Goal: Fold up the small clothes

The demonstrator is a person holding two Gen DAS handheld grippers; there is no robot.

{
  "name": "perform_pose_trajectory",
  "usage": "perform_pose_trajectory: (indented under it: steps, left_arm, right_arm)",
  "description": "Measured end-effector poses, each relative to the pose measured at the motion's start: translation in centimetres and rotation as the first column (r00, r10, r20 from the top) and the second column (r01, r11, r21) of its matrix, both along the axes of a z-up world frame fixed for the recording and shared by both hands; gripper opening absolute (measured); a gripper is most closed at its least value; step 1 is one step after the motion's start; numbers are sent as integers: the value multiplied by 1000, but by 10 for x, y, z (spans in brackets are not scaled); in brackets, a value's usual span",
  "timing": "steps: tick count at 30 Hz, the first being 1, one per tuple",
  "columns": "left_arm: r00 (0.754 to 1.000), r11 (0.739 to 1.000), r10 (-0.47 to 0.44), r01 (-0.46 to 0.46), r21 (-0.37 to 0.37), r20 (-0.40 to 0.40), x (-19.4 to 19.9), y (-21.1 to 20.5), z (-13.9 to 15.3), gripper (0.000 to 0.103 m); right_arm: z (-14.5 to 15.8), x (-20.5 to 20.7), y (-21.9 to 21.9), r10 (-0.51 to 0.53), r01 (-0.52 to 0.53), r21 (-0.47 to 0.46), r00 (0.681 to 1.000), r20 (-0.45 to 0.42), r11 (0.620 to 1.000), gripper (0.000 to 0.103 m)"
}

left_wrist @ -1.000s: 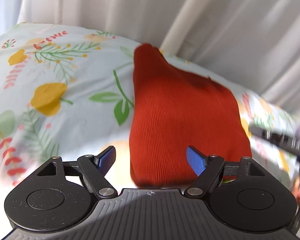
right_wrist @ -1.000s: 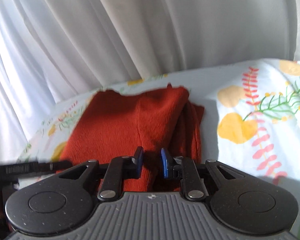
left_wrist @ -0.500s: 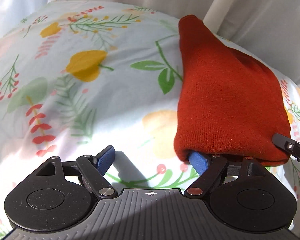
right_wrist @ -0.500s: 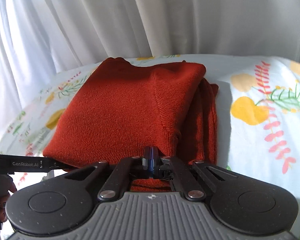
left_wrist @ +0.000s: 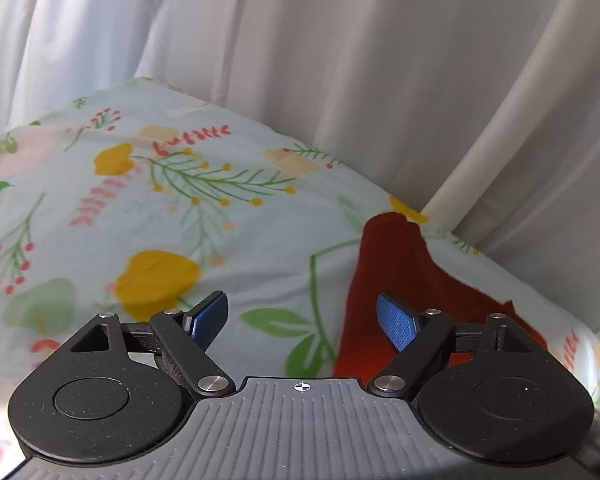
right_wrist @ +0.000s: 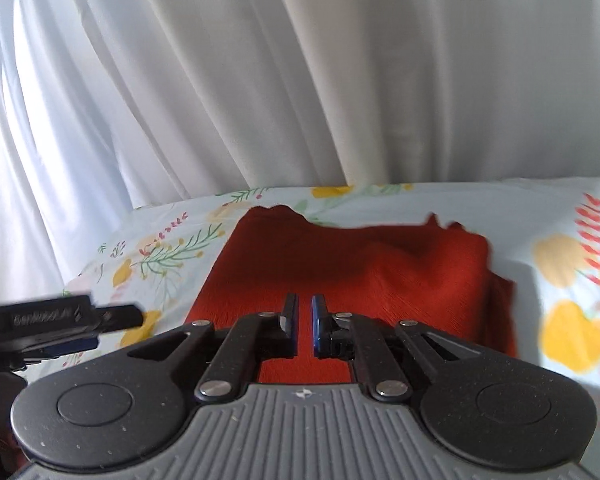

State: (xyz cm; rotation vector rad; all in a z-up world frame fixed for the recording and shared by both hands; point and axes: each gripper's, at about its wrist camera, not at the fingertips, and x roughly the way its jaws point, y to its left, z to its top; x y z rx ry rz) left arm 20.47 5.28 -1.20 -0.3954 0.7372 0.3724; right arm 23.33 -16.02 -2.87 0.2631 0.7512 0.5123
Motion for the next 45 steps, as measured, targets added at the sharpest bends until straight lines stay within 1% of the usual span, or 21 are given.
perform_pose_trajectory:
  steps: [3, 5, 6, 7, 8, 10, 13, 17, 20, 22, 23, 25, 28, 31, 34, 37, 39, 41, 43, 44, 45]
  left_arm:
    - [1000, 1000, -17, 17, -1, -1, 30, -18, -20, 88]
    - [999, 998, -34, 32, 55, 39, 35, -33, -30, 94]
    - [998, 996, -42, 39, 77, 38, 37, -38, -34, 97]
    - [998, 996, -49, 45, 78, 42, 39, -41, -39, 98]
    - [997, 996, -61, 58, 61, 48, 40, -42, -45, 99]
    - [997, 998, -56, 54, 31, 52, 41, -42, -55, 99]
    - [998, 999, -46, 45, 19, 49, 46, -41, -59, 100]
    - [998, 999, -45, 45, -13, 53, 47, -36, -61, 100]
    - [997, 999, -44, 45, -7, 56, 42, -34, -60, 100]
    - [998, 998, -57, 58, -12, 40, 37, -34, -55, 100]
    - [997, 998, -65, 65, -16, 33, 33, -33, -52, 100]
    - [996, 995, -93, 94, -32, 15, 19, -31, -47, 100]
    - [990, 989, -143, 142, -43, -17, -15, -32, -39, 100]
    - [984, 985, -169, 166, -53, -50, -46, -33, -40, 100]
    - [971, 976, -210, 201, -83, -112, -59, -32, -42, 100]
    - [959, 971, -240, 235, -51, -153, -64, -35, -46, 101]
    - [945, 966, -259, 257, -35, -198, -64, -37, -47, 101]
    - [936, 961, -271, 276, -11, -224, -70, -38, -43, 101]
    - [930, 958, -270, 284, 25, -248, -79, -39, -36, 101]
    - [926, 957, -267, 286, 36, -268, -83, -40, -33, 101]
    - [918, 956, -266, 290, 39, -294, -87, -40, -31, 101]
  right_arm:
    - [-23, 26, 11, -48, 48, -74, 999, -1, 996, 7]
    - [-32, 32, 1, -99, 101, -77, 994, 35, 992, 4]
    - [-36, 34, -8, -117, 119, -59, 993, 36, 991, 2]
    - [-39, 35, -17, -134, 136, -31, 990, 35, 990, 0]
    - [-42, 33, -23, -144, 146, -30, 988, 60, 989, 0]
    - [-47, 28, -26, -151, 161, -75, 980, 129, 984, 0]
    - [-52, 30, -34, -166, 173, -46, 978, 127, 984, 0]
    - [-54, 33, -30, -178, 190, -77, 974, 139, 979, 0]
    - [-54, 33, -26, -169, 184, -95, 975, 146, 978, 0]
    - [-50, 30, -24, -155, 172, -115, 977, 147, 978, 0]
    - [-45, 26, -24, -142, 161, -130, 979, 144, 978, 3]
    - [-33, 12, -26, -84, 102, -142, 988, 130, 985, 7]
    - [-20, -19, -39, -13, 20, -103, 998, 68, 994, 8]
    - [-23, -51, -49, -14, 15, -123, 1000, 14, 992, 8]
    - [-25, -76, -52, -5, 12, -169, 999, 37, 985, 8]
    - [-21, -86, -50, -11, 11, -192, 1000, 5, 981, 8]
    - [-25, -87, -44, 9, -9, -241, 1000, 0, 970, 8]
    - [-24, -87, -39, 14, -16, -272, 1000, -7, 962, 8]
    - [-18, -89, -37, -8, -8, -277, 998, -56, 961, 8]
    - [-15, -92, -35, -11, -14, -283, 996, -86, 959, 14]
    - [-12, -98, -34, -12, -22, -293, 993, -115, 956, 23]
